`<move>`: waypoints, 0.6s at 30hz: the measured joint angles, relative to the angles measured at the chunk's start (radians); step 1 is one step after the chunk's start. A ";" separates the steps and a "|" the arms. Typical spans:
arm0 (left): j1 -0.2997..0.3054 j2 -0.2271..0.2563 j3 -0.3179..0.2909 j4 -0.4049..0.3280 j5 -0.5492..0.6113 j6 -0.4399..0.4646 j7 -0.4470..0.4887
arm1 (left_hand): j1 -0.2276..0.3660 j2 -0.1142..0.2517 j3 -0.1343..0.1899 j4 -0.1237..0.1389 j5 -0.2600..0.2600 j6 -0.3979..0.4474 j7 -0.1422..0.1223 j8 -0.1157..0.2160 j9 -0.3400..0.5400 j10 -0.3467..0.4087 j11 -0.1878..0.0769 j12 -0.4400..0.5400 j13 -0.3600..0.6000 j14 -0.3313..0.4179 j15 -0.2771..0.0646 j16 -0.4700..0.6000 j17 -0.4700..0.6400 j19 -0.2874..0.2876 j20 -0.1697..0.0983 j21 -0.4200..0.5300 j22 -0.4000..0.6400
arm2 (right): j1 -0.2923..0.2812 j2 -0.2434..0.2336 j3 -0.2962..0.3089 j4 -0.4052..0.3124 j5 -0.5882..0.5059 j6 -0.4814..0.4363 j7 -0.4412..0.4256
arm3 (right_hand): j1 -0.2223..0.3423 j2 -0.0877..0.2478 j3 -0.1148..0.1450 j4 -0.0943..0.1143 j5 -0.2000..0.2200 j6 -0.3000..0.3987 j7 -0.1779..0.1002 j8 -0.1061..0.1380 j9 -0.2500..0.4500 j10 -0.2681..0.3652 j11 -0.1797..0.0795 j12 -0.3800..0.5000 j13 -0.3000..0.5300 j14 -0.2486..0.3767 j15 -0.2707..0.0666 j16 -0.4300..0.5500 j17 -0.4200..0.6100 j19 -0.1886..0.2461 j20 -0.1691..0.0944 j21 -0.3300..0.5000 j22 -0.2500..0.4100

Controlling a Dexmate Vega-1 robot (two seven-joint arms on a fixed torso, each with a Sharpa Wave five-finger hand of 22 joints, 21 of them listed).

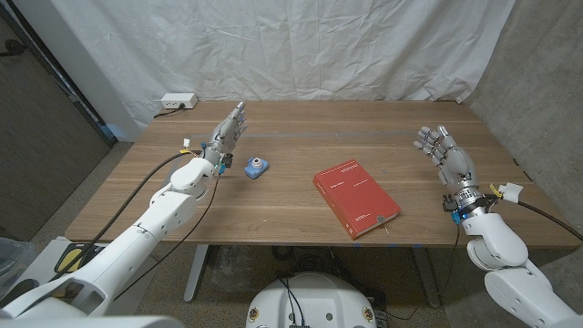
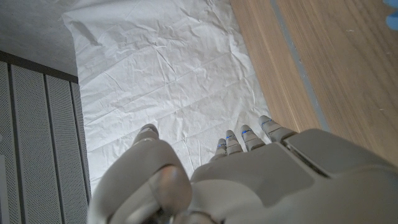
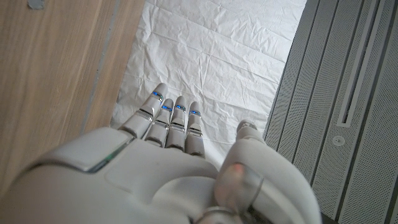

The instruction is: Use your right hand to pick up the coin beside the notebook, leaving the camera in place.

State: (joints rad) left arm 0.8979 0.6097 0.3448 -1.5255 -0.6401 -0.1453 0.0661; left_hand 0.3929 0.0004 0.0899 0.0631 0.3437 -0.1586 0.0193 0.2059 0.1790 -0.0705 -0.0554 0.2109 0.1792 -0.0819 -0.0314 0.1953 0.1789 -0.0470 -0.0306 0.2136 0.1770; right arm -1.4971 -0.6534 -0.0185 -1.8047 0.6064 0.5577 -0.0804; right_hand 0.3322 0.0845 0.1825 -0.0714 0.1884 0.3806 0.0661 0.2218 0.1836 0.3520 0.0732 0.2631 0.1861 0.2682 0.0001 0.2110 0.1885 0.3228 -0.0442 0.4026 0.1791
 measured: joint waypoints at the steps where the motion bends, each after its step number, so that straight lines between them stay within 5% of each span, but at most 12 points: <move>1: 0.002 0.001 -0.001 -0.003 0.000 0.002 0.002 | 0.000 0.000 0.000 0.000 0.000 0.000 0.000 0.000 0.000 0.003 -0.004 0.000 0.000 0.000 0.000 0.000 0.000 0.000 0.000 0.000 0.000 | -0.001 0.000 0.000 0.000 0.000 0.000 0.000 | 0.000 0.000 0.000 0.000 0.000 0.000 0.000 0.000 0.000 0.000 0.000 0.000 0.000 0.000 0.000 0.000 0.000 0.004 0.003 0.000 0.000; 18: 0.025 0.016 -0.014 -0.056 0.000 0.027 0.042 | 0.004 0.004 0.000 0.000 -0.004 0.009 0.009 0.000 0.000 0.011 0.000 0.000 0.000 0.004 0.004 0.000 0.000 0.004 -0.004 0.000 0.000 | -0.073 0.021 0.045 -0.038 -0.024 0.021 0.000 | 0.013 0.013 0.010 -0.010 -0.004 0.000 0.000 -0.004 0.000 0.000 0.000 -0.005 0.000 0.005 -0.005 0.000 -0.003 0.009 0.001 0.000 0.000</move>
State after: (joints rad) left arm 0.9228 0.6258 0.3313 -1.5811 -0.6399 -0.1181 0.1080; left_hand 0.3967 0.0042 0.0899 0.0631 0.3400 -0.1496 0.0285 0.2059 0.1790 -0.0598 -0.0556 0.2110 0.1792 -0.0783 -0.0279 0.1953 0.1789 -0.0432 -0.0344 0.2136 0.1770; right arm -1.5704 -0.6325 0.0261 -1.8431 0.5829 0.5792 -0.0801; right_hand 0.3453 0.0977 0.1923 -0.0812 0.1846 0.3805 0.0662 0.2176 0.1836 0.3519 0.0732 0.2578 0.1862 0.2735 -0.0053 0.2110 0.1859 0.3315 -0.0428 0.4026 0.1790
